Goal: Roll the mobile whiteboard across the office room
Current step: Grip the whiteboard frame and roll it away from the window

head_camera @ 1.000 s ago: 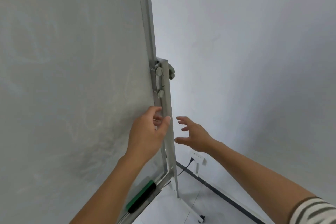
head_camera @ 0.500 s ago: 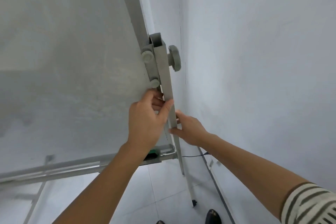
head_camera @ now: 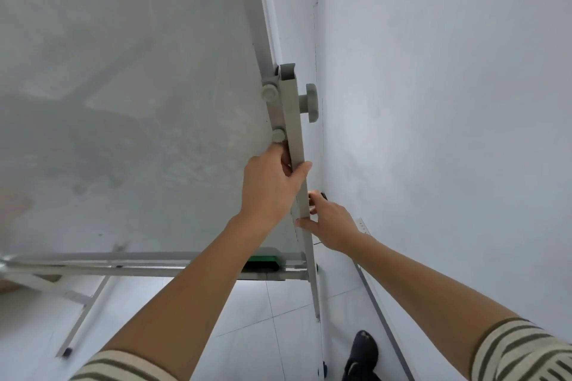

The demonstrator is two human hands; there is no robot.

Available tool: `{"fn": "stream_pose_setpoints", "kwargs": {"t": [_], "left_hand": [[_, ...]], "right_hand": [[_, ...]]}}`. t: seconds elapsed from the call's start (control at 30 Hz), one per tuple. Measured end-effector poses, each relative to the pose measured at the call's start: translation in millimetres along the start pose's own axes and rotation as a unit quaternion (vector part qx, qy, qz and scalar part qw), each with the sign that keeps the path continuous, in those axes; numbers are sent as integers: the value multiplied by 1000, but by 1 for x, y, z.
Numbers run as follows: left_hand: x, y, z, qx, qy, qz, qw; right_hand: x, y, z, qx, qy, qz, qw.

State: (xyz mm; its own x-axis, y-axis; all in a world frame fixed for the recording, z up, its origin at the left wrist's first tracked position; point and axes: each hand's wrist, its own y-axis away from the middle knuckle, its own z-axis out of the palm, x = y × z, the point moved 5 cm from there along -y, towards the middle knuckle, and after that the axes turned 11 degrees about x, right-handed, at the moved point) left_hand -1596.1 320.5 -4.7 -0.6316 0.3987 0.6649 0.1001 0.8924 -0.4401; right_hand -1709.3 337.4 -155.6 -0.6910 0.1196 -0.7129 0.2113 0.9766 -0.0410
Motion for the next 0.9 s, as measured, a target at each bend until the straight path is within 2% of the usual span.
{"fn": "stream_pose_setpoints", "kwargs": {"t": [0.3,0.7,0.9], "left_hand": [[19,129,-76,-19,-6,23,1000],[47,274,-152,13,-26,9,1000],[62,361,-192,-19,-24,10,999]], "right_hand": [[-34,154,16,27,21,33,999],[-51,311,26,27,46,14,998],[-58,416,30,34,32,26,999]]}}
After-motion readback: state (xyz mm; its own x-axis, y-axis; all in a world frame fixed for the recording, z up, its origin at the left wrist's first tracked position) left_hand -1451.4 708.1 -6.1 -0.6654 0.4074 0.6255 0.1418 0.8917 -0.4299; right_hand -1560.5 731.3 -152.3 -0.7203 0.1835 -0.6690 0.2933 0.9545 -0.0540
